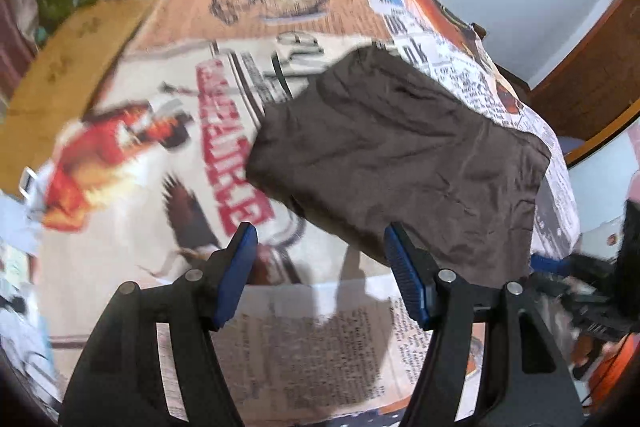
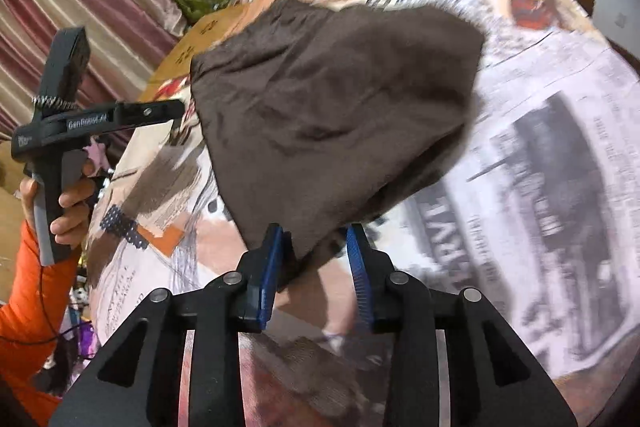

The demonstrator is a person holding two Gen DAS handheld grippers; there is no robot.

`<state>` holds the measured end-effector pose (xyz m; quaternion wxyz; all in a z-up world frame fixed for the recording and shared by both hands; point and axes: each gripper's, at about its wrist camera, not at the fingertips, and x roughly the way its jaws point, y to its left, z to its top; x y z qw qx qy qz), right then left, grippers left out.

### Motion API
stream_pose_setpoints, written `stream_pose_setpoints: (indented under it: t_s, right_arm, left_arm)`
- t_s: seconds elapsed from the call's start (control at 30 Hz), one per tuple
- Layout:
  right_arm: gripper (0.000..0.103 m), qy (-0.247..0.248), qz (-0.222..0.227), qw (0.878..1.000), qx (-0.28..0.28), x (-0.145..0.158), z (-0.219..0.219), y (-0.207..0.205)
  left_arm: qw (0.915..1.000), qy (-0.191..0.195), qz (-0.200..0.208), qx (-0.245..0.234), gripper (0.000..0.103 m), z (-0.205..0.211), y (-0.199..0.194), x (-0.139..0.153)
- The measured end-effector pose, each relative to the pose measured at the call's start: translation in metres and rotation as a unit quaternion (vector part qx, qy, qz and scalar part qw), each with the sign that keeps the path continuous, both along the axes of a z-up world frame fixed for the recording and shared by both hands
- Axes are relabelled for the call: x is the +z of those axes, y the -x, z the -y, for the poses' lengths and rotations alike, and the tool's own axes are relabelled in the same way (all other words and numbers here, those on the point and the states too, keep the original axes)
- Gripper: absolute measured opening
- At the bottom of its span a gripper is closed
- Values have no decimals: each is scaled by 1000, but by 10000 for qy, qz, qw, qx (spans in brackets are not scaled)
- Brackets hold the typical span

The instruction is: Fold small clothes

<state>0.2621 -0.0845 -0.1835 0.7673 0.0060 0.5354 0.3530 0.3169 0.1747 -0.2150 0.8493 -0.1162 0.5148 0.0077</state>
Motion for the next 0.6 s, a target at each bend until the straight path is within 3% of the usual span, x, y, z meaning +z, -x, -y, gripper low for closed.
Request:
stream_pose_setpoints:
  t_s: [0.1, 0.23, 0.43, 0.53, 0.6]
  right_arm:
    - [31, -14, 434, 9990, -129, 20, 9, -5]
    - [35, -173, 729, 9969, -224, 34, 3, -24]
    - [35, -423, 612, 9972, -68, 24, -28, -59]
    - [35, -362, 550, 9978, -57, 12, -40, -74]
    - [35, -315, 516, 9981, -138, 4, -38, -77]
  left_arm:
    - [9994, -290, 171, -69, 65, 2, -10, 13]
    - [9989, -357, 239, -172, 68, 6, -42, 21]
    - [9971, -566, -83, -511, 68, 31, -113, -1]
    - [9939, -794, -362, -672, 68, 46, -144, -22]
    - [9938, -751, -449, -684, 68, 49, -156, -32]
